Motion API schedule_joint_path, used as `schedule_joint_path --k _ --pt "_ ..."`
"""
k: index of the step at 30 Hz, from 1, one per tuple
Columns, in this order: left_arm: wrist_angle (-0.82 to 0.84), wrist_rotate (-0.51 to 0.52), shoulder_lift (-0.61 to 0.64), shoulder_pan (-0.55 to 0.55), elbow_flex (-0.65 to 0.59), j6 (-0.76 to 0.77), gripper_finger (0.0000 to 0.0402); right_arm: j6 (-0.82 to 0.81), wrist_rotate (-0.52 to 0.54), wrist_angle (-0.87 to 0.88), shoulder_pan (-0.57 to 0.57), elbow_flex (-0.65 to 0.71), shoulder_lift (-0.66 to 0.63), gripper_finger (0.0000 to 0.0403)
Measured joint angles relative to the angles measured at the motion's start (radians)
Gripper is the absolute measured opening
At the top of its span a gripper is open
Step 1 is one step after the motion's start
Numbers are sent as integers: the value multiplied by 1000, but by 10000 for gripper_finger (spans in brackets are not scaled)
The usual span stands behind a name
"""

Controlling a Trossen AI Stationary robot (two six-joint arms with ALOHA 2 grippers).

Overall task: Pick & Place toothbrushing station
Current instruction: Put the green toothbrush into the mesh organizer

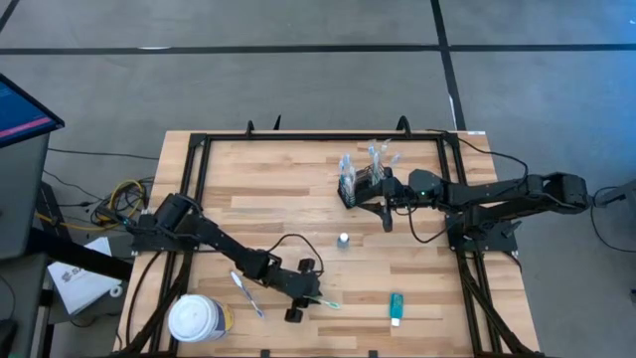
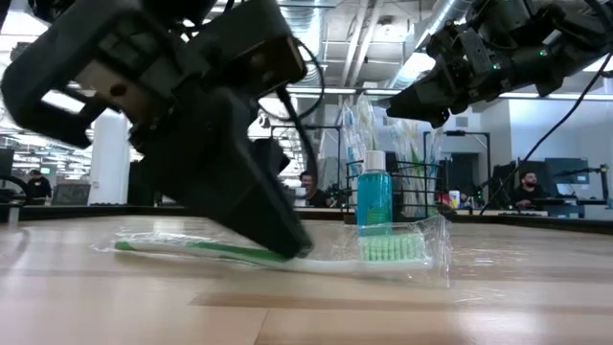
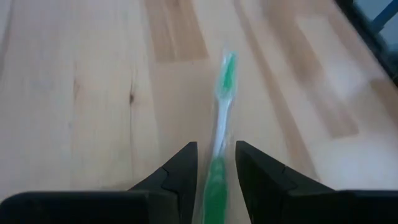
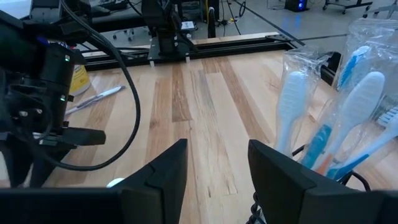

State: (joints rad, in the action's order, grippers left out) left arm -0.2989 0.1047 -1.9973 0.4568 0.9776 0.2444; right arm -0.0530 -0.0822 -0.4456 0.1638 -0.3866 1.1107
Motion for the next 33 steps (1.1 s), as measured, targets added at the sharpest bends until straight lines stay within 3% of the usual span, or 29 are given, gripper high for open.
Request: schedule_joint_path --k 7,14,33 --pt "-5 3 0 2 2 -1 91 0 0 1 0 0 0 159" --pt "-6 3 -1 1 2 -3 8 0 0 3 0 0 0 159" --pt "-27 64 44 1 3 -52 0 0 0 4 0 0 0 159"
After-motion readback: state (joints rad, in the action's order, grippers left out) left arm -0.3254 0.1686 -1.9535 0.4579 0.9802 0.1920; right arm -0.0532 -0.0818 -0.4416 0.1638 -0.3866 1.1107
